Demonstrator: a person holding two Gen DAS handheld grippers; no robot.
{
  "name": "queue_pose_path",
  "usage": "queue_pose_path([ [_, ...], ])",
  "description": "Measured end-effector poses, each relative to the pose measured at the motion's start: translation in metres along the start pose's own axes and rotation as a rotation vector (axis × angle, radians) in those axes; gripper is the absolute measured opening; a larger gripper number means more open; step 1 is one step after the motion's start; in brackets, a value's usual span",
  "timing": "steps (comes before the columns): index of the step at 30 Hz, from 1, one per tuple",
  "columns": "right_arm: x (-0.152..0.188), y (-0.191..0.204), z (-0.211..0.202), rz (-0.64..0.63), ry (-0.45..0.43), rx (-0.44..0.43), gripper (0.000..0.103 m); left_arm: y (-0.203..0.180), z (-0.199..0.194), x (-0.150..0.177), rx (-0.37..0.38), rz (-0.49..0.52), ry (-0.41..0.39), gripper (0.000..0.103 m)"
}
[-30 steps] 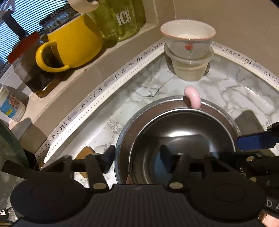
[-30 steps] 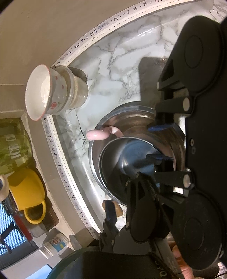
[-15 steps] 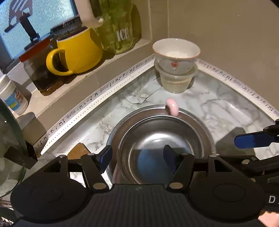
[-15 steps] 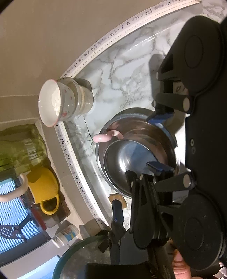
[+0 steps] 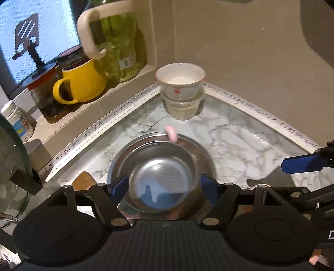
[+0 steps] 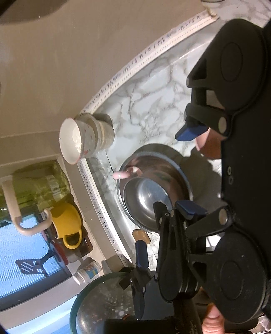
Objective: Organize plates and bowls
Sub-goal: 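Move both grippers to the cream bowl beside the wall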
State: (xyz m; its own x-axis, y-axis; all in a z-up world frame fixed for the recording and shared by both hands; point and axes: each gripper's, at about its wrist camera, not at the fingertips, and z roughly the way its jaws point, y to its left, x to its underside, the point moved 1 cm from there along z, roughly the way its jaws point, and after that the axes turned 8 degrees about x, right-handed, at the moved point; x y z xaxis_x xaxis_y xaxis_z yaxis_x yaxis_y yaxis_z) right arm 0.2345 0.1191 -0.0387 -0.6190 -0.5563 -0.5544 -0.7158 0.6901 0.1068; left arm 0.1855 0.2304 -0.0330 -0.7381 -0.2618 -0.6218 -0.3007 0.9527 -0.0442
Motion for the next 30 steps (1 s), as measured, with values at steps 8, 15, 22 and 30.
queue_pose_path([
  [8, 0.021, -0.038, -0.034, 0.058, -0.028, 0.032, 0.071, -0.046, -0.014, -0.001, 0.076, 0.036, -0.019, 0.077],
  [15, 0.038, -0.08, -0.063, 0.117, -0.069, 0.065, 0.079, -0.091, -0.018, 0.0, 0.18, 0.062, -0.016, 0.08],
  [22, 0.06, -0.129, -0.082, 0.172, -0.093, 0.103, 0.084, -0.147, -0.01, -0.008, 0.23, 0.117, 0.003, 0.086],
  [30, 0.09, -0.207, -0.092, 0.296, -0.082, 0.164, 0.087, -0.218, 0.013, -0.013, 0.343, 0.161, 0.018, 0.087],
])
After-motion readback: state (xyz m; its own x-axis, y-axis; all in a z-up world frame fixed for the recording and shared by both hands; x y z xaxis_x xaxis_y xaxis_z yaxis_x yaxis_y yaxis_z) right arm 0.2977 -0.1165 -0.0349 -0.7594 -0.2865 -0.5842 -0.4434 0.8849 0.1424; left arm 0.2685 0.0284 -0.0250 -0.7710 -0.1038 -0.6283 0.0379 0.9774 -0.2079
